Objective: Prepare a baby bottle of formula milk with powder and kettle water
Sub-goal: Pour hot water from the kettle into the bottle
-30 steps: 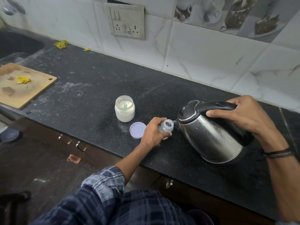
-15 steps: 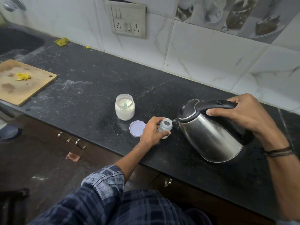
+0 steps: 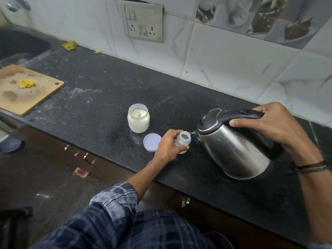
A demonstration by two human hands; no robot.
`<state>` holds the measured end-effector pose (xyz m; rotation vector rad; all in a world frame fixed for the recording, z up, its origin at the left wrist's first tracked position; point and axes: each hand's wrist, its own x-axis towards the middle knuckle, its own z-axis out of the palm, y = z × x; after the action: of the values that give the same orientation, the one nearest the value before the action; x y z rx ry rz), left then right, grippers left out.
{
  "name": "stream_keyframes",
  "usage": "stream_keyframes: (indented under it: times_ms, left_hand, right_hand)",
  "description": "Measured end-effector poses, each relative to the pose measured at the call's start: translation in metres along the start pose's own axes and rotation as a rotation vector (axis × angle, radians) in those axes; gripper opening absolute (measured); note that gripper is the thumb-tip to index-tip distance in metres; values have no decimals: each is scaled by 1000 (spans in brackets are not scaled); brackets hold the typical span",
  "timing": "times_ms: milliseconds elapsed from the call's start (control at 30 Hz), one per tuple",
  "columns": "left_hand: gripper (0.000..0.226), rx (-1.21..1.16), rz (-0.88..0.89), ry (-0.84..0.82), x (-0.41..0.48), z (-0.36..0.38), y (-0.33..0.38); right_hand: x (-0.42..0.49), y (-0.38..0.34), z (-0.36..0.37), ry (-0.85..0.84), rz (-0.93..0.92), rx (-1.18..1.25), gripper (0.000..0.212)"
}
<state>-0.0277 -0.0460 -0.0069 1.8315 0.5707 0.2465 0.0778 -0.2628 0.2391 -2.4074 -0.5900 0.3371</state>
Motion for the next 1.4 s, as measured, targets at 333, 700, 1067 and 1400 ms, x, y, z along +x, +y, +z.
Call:
stream_keyframes:
  times_ms: [333,700,1067,1400]
  left_hand:
    - [61,35,9,-5,0,0,-1]
    - [61,54,30,-2,-1,0,-1]
    - [63,63,33,2,0,1,-2]
    - [60,40,40,13,0,2,-3]
  right_hand:
    - [1,-4,-3,-7,0,1,60]
    - [0,-7,-5,-18,12,8,63]
    - [-1,-10,-8,4,5,-2,62]
    - [-3,-13,-10,-7,19,12,62]
